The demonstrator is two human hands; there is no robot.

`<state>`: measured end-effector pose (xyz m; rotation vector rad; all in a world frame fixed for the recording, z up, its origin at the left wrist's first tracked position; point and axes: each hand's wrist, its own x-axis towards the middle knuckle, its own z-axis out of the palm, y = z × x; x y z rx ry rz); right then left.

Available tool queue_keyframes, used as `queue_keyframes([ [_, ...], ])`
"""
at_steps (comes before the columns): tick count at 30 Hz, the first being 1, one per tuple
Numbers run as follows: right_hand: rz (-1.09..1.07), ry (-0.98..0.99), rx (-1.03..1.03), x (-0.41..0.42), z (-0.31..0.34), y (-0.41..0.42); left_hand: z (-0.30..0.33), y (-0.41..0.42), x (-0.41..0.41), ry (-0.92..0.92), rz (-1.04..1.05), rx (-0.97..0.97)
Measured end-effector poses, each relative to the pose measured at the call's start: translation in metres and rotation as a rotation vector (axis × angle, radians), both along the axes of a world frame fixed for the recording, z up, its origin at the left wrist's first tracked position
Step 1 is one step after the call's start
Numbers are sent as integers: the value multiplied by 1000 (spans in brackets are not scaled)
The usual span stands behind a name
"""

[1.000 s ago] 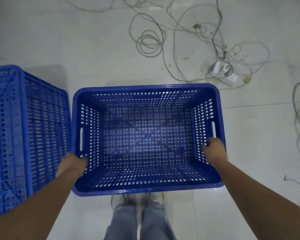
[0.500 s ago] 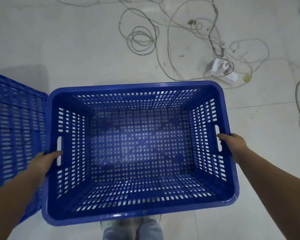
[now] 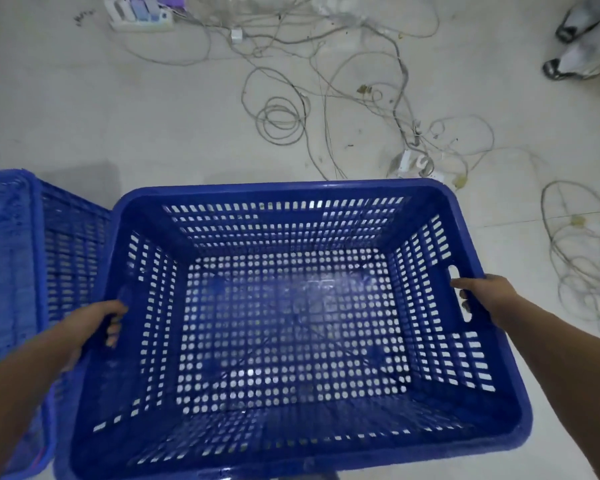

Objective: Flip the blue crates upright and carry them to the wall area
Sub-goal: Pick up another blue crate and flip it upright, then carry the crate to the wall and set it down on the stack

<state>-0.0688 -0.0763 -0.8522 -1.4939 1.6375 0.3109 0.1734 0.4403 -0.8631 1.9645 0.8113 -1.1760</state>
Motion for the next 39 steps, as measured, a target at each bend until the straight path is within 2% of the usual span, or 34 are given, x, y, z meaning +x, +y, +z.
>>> queue_keyframes([
  [7, 146, -15, -198, -3, 162, 21, 162, 7, 26, -100, -117, -123],
  [10, 169, -28, -287, -1, 248, 38, 245, 13, 35, -222, -156, -149],
  [17, 226, -113, -413, -3, 430, 81, 425, 51, 31, -432, -142, -234],
  [23, 337, -199, -519, -2, 551, 116, 546, 98, 11, -553, -147, -313],
  [30, 529, -237, -656, 23, 633, 144, 656, 152, -11, -682, -154, -202],
  [39, 718, -403, -677, 86, 679, 171, 722, 226, -55, -818, -46, -127],
])
